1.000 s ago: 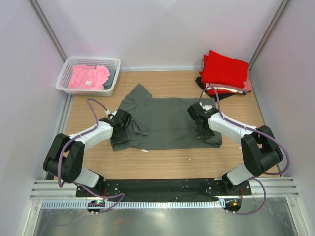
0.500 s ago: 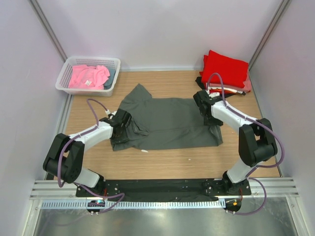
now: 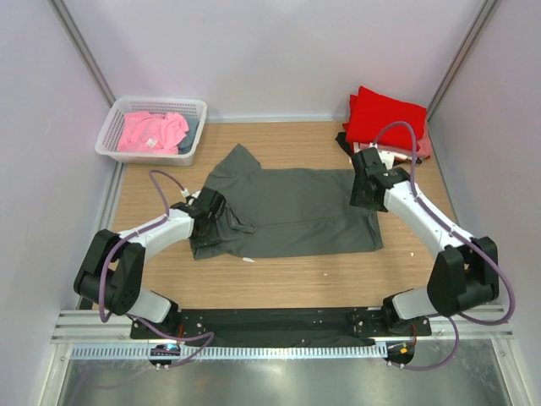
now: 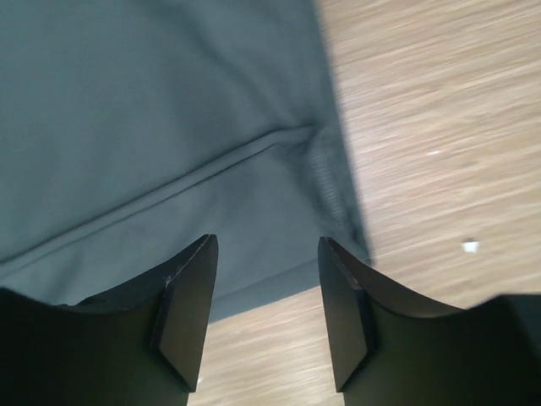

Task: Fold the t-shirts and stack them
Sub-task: Fold the tshirt

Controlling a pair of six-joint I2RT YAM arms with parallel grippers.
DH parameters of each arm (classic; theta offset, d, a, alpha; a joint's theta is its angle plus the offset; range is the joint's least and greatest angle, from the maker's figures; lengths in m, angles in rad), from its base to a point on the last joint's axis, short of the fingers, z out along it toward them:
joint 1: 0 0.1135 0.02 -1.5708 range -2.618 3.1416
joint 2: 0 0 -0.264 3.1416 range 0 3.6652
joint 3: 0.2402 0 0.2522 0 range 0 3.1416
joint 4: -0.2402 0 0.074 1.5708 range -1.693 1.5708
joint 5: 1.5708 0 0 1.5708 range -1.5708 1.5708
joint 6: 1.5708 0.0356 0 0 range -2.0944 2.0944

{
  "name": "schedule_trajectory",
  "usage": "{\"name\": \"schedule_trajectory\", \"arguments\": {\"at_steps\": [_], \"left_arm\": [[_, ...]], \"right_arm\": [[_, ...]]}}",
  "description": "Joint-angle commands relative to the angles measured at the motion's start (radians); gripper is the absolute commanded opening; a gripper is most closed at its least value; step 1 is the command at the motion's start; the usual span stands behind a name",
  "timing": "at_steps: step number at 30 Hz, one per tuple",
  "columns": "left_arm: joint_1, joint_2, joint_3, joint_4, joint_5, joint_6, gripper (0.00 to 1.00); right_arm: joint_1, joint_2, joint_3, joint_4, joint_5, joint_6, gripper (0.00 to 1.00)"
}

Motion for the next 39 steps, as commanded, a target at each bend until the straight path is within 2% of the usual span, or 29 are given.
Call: {"name": "schedule_trajectory", "arguments": {"at_steps": [1, 3, 6, 14, 18, 23, 28, 34, 39], "left_arm": [[0.009, 0.021, -0.013, 0.031, -0.004, 0.002, 0.43], [0.009, 0.024, -0.013, 0.031, -0.001, 0.005, 0.42], [0.009, 0.024, -0.013, 0.029, 0.000, 0.005, 0.42], [0.009, 0.038, -0.005, 0.010, -0.009, -0.001, 0.38], [0.007, 0.021, -0.027, -0.023, -0.001, -0.026, 0.36], [-0.004, -0.045, -0.087, -0.038, 0.063, -0.088, 0.36], [-0.062, -0.105, -0.082, -0.130, 0.069, -0.155, 0.37], [-0.146, -0.243, -0.085, -0.276, 0.054, -0.259, 0.39], [-0.194, -0.325, 0.002, -0.432, 0.054, -0.302, 0.40]], "right_arm": [[0.035, -0.045, -0.092, 0.076, -0.230, 0.050, 0.56], [0.035, -0.044, -0.164, 0.142, -0.275, 0.062, 0.49], [0.034, -0.021, -0.210, 0.202, -0.299, 0.071, 0.47], [0.025, 0.094, -0.250, 0.242, -0.171, 0.108, 0.46], [0.020, 0.102, -0.350, 0.276, -0.173, 0.180, 0.46], [0.023, 0.021, -0.480, 0.345, -0.276, 0.286, 0.48], [0.039, -0.091, -0.557, 0.316, -0.304, 0.333, 0.52], [0.072, -0.290, -0.619, 0.212, -0.330, 0.429, 0.59], [0.120, -0.480, -0.594, 0.063, -0.300, 0.492, 0.65]]}}
